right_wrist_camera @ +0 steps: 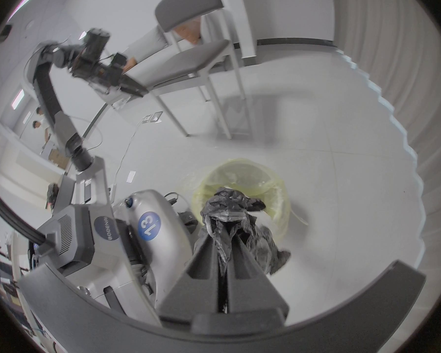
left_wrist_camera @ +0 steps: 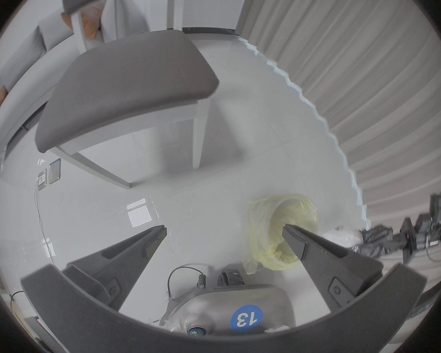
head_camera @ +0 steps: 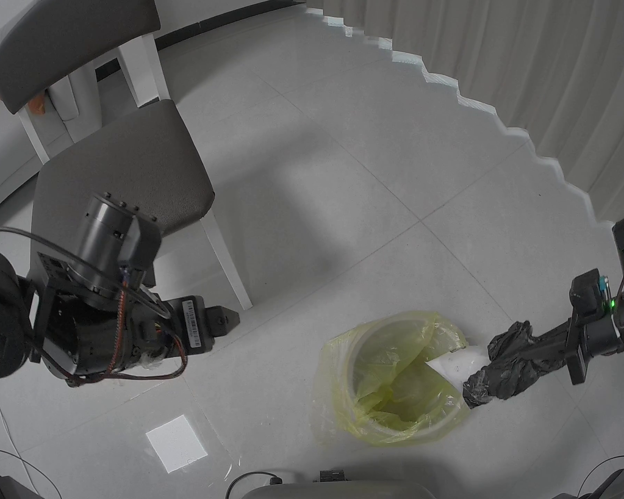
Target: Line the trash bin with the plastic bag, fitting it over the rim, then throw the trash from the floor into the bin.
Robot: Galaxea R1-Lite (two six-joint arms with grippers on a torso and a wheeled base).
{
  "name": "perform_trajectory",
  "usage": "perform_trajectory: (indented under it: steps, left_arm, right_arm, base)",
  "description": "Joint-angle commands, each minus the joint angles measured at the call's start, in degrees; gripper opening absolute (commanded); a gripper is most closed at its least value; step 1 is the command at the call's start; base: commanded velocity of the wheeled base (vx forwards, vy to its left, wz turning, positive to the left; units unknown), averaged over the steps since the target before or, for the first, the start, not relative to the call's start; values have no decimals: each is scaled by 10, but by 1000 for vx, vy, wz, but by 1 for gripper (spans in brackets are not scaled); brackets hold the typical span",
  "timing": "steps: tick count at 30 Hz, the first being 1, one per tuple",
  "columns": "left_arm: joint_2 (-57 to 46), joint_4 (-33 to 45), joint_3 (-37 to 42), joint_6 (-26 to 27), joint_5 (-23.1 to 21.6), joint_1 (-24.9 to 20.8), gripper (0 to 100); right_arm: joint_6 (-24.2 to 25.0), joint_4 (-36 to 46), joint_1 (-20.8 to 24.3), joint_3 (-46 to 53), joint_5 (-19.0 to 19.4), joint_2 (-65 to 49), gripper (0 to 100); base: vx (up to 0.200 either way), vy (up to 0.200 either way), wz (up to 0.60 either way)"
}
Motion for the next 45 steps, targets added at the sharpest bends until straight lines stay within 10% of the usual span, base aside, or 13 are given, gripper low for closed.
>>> perform_trajectory:
  steps: [1,45]
  left_arm:
    - [-25,1,3,-1,1,23,100]
    - [-53,-2,-20,5,-2,82,100]
  right_arm:
    - [1,1,34,17,-5,-8,0]
    - [-62,-41,37,-131,-2,319,0]
  base:
    - [0,0,0]
    - [0,0,0]
